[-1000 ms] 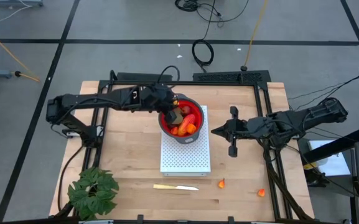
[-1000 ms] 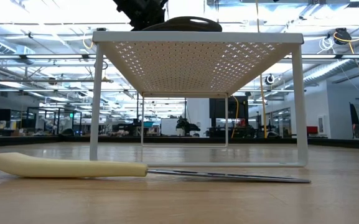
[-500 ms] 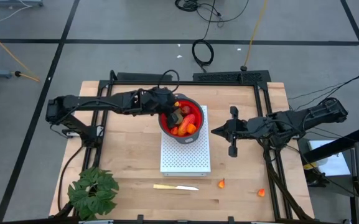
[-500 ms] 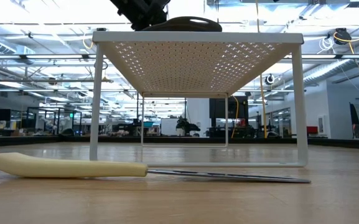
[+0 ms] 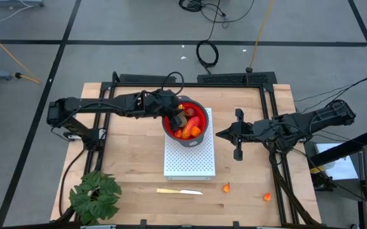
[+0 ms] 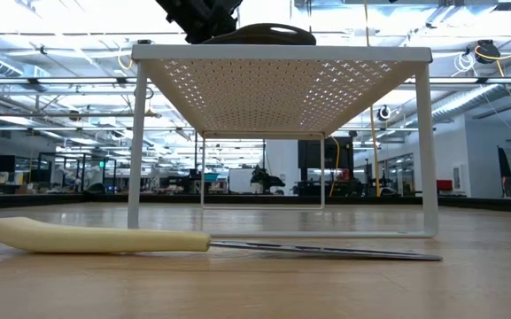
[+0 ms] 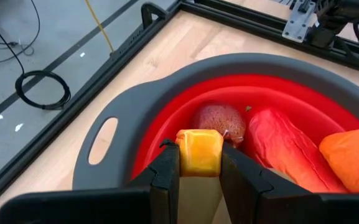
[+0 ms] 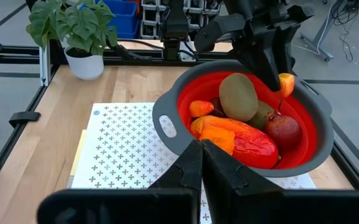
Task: Pick & Place Fruit
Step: Put the peach into the red strainer bowl on the shelf
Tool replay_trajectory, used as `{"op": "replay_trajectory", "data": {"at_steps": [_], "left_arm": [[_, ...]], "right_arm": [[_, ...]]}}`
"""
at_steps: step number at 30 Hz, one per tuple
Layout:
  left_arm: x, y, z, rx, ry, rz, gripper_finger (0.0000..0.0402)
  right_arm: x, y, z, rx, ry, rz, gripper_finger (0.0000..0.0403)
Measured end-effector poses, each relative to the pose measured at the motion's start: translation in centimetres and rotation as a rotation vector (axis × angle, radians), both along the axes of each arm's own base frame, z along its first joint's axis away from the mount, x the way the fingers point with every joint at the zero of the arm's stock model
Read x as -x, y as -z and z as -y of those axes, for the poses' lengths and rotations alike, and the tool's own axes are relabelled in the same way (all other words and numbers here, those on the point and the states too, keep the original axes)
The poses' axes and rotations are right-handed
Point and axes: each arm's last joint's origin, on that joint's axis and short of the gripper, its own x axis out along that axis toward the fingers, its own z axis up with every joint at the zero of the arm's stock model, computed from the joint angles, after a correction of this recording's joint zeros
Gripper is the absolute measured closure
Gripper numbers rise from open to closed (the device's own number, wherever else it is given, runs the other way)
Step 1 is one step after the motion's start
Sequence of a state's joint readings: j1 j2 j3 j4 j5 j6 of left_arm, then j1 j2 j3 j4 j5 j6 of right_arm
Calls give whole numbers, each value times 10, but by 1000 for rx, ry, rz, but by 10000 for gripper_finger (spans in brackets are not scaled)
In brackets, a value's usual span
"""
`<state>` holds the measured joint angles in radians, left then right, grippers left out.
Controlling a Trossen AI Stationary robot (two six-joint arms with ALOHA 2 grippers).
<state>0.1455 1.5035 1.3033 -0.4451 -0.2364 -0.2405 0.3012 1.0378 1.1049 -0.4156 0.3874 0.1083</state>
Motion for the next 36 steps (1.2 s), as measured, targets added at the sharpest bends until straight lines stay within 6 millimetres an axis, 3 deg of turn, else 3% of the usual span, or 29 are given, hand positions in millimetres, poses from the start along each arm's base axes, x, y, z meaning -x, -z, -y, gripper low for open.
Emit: {"op": "replay_trajectory", "data": {"at_steps": [8, 22, 28, 36], "left_arm": [[3, 4, 1, 10, 6, -45, 310], [3, 2, 1, -2, 19, -45, 216], [27, -27, 3, 3, 3, 27, 202], [73, -61, 10, -8, 6, 92, 262]], "right_arm": [[0, 0, 0, 0, 0, 0, 402], [0, 0, 0, 0, 0, 0, 402], [3, 1, -4, -23, -34, -16, 402], [16, 10, -21, -116, -218, -153, 402]]}}
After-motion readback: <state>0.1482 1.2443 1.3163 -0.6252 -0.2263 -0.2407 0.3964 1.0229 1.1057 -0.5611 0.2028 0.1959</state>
